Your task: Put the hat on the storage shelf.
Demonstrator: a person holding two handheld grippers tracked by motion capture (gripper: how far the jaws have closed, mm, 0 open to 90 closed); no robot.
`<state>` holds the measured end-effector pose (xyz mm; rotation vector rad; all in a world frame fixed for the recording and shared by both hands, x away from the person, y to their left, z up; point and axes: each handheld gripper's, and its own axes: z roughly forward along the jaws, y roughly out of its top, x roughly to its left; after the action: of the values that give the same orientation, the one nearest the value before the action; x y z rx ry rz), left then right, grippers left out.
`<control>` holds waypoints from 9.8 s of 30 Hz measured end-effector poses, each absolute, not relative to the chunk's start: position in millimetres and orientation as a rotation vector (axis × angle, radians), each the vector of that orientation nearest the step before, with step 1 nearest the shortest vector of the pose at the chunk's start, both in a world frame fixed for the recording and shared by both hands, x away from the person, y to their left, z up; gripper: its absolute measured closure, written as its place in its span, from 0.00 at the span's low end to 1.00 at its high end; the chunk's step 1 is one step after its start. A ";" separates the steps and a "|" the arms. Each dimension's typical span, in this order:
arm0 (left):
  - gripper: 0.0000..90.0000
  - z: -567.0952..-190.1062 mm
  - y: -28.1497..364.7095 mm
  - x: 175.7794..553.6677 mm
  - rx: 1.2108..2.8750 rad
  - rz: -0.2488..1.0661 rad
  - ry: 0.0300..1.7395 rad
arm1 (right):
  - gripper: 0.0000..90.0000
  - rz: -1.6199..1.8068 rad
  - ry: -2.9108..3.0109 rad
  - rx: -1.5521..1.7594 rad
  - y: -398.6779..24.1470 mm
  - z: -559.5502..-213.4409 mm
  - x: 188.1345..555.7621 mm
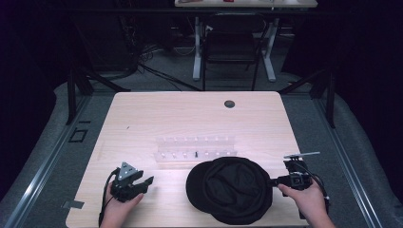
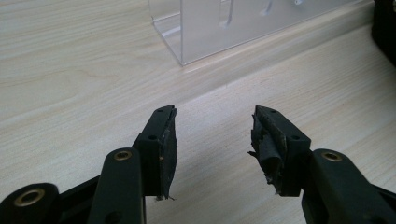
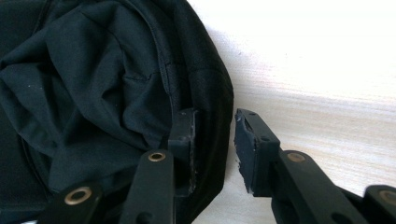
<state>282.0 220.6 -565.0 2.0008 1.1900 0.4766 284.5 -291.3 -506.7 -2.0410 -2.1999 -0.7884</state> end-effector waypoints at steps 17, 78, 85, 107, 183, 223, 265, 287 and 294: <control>0.56 -565.4 220.4 282.4 2.005 0.474 1.189 | 0.84 -0.708 -2.138 -1.975 -290.4 -518.6 298.0; 0.56 -566.1 220.0 283.0 2.002 0.478 1.192 | 0.98 -1.116 -1.801 -1.667 -293.5 -431.0 298.0; 0.57 -566.1 219.8 282.9 2.002 0.478 1.192 | 0.98 -1.160 -1.781 -1.638 -290.5 -418.0 297.1; 0.57 -566.4 219.4 282.8 2.000 0.477 1.192 | 0.98 -1.282 -1.801 -1.605 -298.7 -373.9 291.7; 0.50 -565.7 221.2 285.0 1.981 0.451 1.173 | 0.98 -1.504 -1.822 -1.535 -245.4 -299.9 347.5; 0.49 -562.6 219.4 284.5 1.990 0.442 1.160 | 0.98 -1.476 -1.837 -1.555 -190.1 -311.1 396.7; 0.53 -523.9 190.7 278.0 1.950 0.432 0.979 | 0.98 -1.474 -1.807 -1.544 -173.1 -327.3 404.6; 0.64 -487.0 133.1 295.1 1.979 0.445 0.827 | 0.97 -1.493 -1.782 -1.526 -167.7 -330.4 404.8; 0.67 -477.8 120.6 296.2 1.975 0.450 0.797 | 0.97 -1.494 -1.779 -1.528 -166.7 -330.3 404.6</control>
<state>296.2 120.6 -477.8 1.9747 0.7973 0.4501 404.6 -166.7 -330.3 -1.5275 -1.7787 -1.4941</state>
